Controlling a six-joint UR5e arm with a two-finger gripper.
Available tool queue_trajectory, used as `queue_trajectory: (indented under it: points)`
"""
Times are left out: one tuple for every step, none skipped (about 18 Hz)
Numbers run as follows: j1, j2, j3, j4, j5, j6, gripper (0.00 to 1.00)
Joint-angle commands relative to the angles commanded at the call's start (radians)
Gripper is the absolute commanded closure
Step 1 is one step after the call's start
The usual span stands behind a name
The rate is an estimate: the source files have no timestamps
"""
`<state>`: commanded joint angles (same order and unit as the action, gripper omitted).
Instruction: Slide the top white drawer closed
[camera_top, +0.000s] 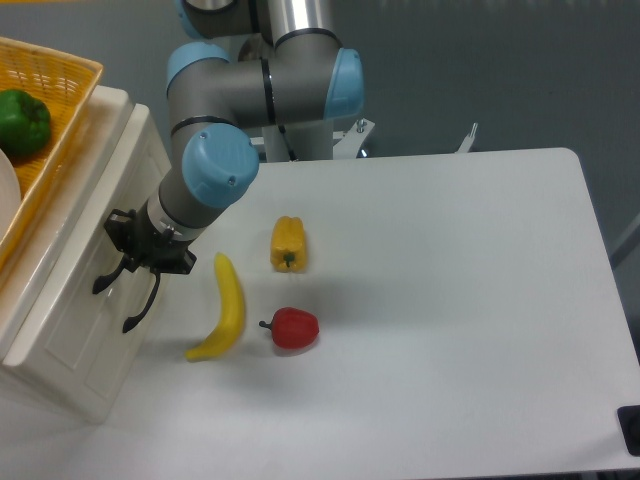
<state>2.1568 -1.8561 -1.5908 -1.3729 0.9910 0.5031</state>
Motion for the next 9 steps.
queue_trajectory:
  points:
    - [0.0,0.0,0.0,0.002,0.0,0.0,0.98]
    - [-0.002,-0.002,0.0,0.002,0.0,0.0,0.96]
    - [-0.002,-0.003,0.0,0.005,0.0,0.0,0.89]
    - [-0.002,-0.003,0.0,0.008,0.0,0.002,0.8]
    - [0.0,-0.005,0.002,0.008,0.003,0.003,0.73]
    - [0.009,-0.005,0.0,0.009,0.008,0.005,0.68]
    - [0.015,-0.005,0.002,0.011,0.011,0.006,0.68]
    - [0.034,-0.005,0.002,0.012,0.012,0.009,0.66]
    - [0.052,-0.006,0.002,0.012,0.02,0.009,0.66]
